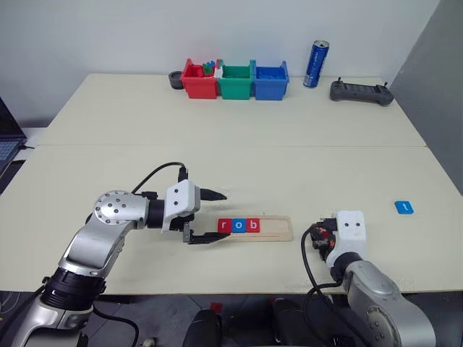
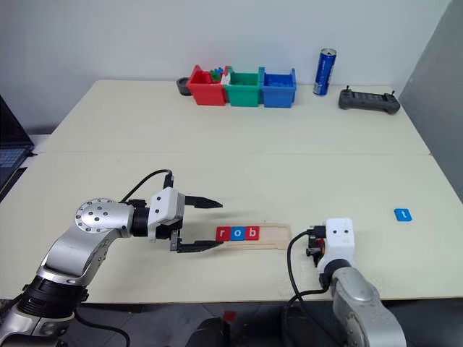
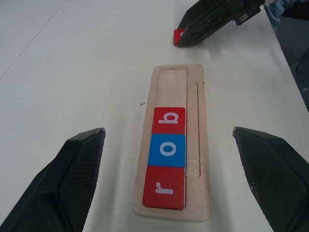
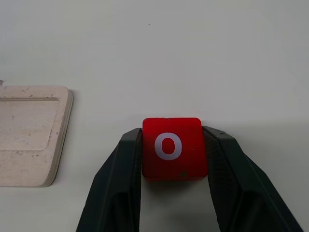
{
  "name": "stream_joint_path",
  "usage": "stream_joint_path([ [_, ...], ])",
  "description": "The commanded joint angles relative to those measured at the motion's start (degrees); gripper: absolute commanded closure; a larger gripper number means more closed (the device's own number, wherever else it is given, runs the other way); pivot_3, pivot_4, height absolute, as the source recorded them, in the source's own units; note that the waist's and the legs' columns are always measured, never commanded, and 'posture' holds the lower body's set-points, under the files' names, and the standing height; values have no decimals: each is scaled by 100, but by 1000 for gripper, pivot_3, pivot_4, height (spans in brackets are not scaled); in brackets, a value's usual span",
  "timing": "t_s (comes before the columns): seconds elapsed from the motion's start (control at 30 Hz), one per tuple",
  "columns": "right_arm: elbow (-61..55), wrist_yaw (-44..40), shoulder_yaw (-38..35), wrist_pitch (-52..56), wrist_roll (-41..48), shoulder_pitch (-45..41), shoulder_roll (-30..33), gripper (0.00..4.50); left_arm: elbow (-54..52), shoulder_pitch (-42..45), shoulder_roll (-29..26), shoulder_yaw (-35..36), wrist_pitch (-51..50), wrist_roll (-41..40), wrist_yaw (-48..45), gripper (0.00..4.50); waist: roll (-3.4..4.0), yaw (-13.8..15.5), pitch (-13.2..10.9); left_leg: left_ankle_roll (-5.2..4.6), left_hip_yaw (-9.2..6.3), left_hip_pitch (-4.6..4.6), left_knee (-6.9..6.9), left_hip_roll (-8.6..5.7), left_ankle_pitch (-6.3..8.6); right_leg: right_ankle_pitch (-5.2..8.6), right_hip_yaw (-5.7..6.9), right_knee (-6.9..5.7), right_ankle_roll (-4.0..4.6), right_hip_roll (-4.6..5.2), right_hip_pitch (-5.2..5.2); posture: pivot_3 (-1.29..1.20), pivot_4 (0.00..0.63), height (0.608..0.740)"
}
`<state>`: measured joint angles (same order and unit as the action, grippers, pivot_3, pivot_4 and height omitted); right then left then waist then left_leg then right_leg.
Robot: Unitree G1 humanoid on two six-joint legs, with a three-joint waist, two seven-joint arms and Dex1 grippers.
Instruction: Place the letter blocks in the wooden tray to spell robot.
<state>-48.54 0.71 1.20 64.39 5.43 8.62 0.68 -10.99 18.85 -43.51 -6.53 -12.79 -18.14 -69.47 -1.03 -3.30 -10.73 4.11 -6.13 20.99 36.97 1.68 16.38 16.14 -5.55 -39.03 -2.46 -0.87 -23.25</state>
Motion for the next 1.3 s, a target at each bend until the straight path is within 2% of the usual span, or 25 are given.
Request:
stream_joint_path([
  [0.03, 37, 99, -214, -102, 44, 13, -185, 3043, -26, 158, 6, 56, 113, -56, -51, 0, 0, -1, 0, 0, -1, 0, 0, 1, 0, 0, 0, 0, 0, -1, 0, 0, 150, 740],
  [0.2, 32, 115, -423, -386, 106, -165, -383, 1311, -111, 124, -5, 83, 89, -105, -33, 0, 0, -2, 0, 0, 1, 1, 0, 1, 0, 0, -1, 0, 0, -1, 0, 0, 150, 740],
  [0.3, -79, 11, -549, -460, 162, -393, -298, 214, -194, 61, -36, 125, 42, -170, -46, 0, 0, -2, 0, 0, 1, 1, -1, 1, 0, 0, -1, 1, 0, 0, 0, 0, 150, 740],
  [0.33, -138, -55, -633, -437, 192, -540, -212, 42, -218, 46, -50, 142, 18, -202, -62, 0, 0, -3, 0, 0, 1, 1, -1, 0, 0, 0, -1, 1, 0, 0, 0, 0, 150, 740],
  [0.4, -174, -309, -850, -390, 344, -858, 50, 42, -239, 46, -73, 148, -17, -233, -79, 0, 0, -4, 0, 0, 1, 1, -1, 1, 0, 0, -1, 0, 0, 0, -1, 0, 150, 740],
  [0.47, -59, -869, -1120, -231, 656, -1241, 635, 42, -222, 66, -90, 136, -15, -220, -87, 0, 2, -4, -1, 0, 0, 2, 0, 0, 0, 0, 0, 0, 1, -1, -1, 0, 150, 740],
  [0.57, 454, -2237, -1254, -135, 1230, -1469, 2105, 42, -192, 99, -45, 89, -9, -172, -68, 0, 2, 4, -1, -1, 3, 1, 1, -3, 0, -4, -1, 3, 7, 1, 2, 0, 150, 740],
  [0.7, 1010, -4016, -1102, -903, 1798, -1385, 3719, 42, -223, 75, 24, 27, -1, -139, -30, 0, 0, 9, -2, -6, -1, 4, -5, -5, 3, -14, 4, 9, 26, 1, 5, 0, 150, 740],
  [0.83, 1486, -5162, -447, -2119, 1524, -1104, 4776, 42, -232, 54, 40, 5, 10, -124, -12, 0, -3, 3, -3, -15, 2, 3, -1, -4, 8, -12, 2, 9, 23, 0, 5, 0, 150, 740],
  [1.07, 2695, -5638, 283, -3373, 955, -1486, 5045, 42, -239, 30, 52, -15, 21, -97, 38, 0, -6, -4, -5, -14, 8, 2, 10, -4, 8, -12, -3, 6, 20, 0, 6, 0, 150, 740],
  [1.27, 3100, -5878, 505, -3528, 886, -1701, 5049, 42, -214, 8, 38, 20, 61, -93, 35, 0, -6, 7, -5, -14, 5, 3, 8, -4, 8, -17, -2, 5, 27, 1, 6, 0, 150, 740],
  [1.3, 3153, -5908, 515, -3500, 918, -1730, 5033, 198, -208, -4, 34, 27, 76, -92, 34, 0, -6, 8, -5, -14, 5, 3, 8, -4, 8, -18, -1, 5, 27, 1, 6, 0, 150, 740],
])
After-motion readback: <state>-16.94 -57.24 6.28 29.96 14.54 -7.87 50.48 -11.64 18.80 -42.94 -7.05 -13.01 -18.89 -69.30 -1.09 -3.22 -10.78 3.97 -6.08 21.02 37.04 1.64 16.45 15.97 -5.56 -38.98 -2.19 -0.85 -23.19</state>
